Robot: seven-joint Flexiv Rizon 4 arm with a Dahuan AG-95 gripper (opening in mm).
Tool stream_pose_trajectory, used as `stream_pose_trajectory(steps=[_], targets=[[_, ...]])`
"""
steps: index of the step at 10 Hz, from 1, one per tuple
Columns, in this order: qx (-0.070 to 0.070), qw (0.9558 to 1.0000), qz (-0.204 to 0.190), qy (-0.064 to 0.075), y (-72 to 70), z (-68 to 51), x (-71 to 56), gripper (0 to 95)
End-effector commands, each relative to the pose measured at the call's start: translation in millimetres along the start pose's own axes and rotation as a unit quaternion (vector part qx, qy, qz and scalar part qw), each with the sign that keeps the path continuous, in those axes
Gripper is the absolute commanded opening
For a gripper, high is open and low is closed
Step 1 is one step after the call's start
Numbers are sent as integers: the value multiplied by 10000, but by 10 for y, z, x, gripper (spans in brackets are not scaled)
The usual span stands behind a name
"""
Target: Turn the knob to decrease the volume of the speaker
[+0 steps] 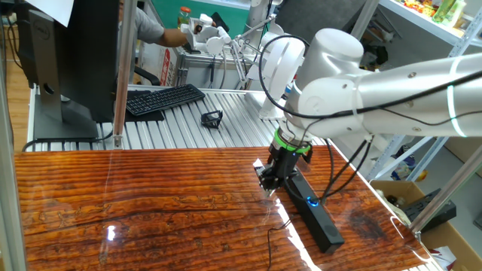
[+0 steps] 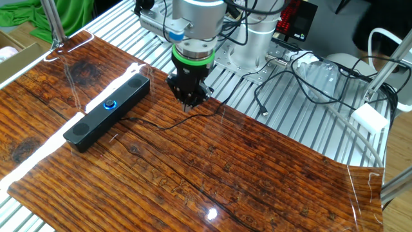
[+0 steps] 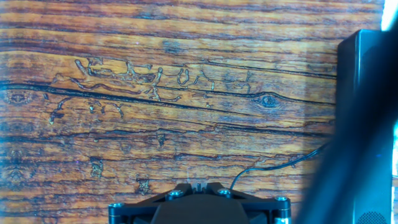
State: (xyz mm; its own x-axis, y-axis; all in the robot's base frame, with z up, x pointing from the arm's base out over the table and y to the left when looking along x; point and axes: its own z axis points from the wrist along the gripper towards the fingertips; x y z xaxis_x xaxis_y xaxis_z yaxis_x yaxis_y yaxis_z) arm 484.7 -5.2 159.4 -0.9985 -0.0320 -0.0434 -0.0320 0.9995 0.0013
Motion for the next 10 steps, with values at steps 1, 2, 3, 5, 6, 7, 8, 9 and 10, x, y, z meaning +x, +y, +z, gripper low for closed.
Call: stream_pose_trajectory(steps=[1, 2, 3, 5, 6, 7, 8, 9, 10], targets=[[-41, 10000, -45, 1, -73, 36, 29, 0], [-68, 9999, -92, 0, -131, 55, 38, 0], [-71, 9999, -122, -2, -173, 69, 42, 0], [-55, 9998, -173, -19, -296, 118, 67, 0], [-42, 9999, -144, -14, -292, 116, 67, 0], [-32, 9999, -138, -8, -292, 114, 69, 0], [-29, 9999, -124, -2, -292, 114, 69, 0], [-29, 10000, -88, -5, -293, 113, 70, 0], [-46, 10000, -55, -8, -295, 109, 72, 0]])
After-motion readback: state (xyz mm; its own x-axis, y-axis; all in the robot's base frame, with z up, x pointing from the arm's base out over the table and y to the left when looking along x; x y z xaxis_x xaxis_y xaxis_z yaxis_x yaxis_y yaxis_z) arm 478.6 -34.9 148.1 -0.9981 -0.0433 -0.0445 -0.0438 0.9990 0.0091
